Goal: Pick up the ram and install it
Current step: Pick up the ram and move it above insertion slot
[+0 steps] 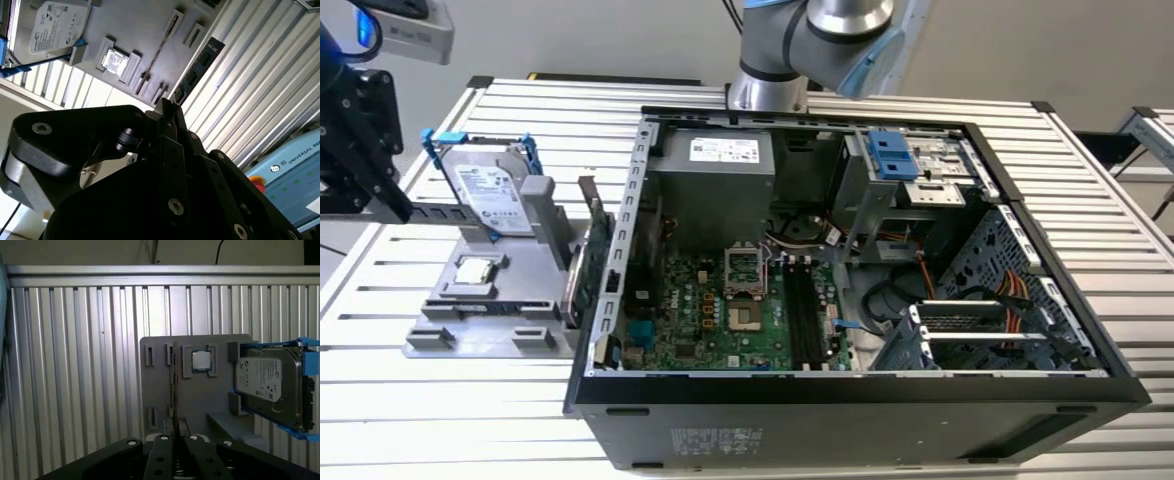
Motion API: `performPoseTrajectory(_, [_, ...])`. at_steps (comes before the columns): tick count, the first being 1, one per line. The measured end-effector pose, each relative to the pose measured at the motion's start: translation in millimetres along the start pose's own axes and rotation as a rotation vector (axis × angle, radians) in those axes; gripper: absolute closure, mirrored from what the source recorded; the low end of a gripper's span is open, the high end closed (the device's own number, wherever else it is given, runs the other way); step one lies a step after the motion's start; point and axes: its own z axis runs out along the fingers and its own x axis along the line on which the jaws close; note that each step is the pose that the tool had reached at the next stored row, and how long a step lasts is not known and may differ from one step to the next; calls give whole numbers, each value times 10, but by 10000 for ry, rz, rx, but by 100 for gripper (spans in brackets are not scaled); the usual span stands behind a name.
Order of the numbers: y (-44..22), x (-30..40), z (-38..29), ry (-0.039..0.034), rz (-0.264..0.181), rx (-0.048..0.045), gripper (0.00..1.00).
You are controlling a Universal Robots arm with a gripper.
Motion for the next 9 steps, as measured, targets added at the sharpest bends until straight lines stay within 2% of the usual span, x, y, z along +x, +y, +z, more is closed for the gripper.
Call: performPoseTrajectory(9, [3, -14, -138, -28, 9, 0, 100])
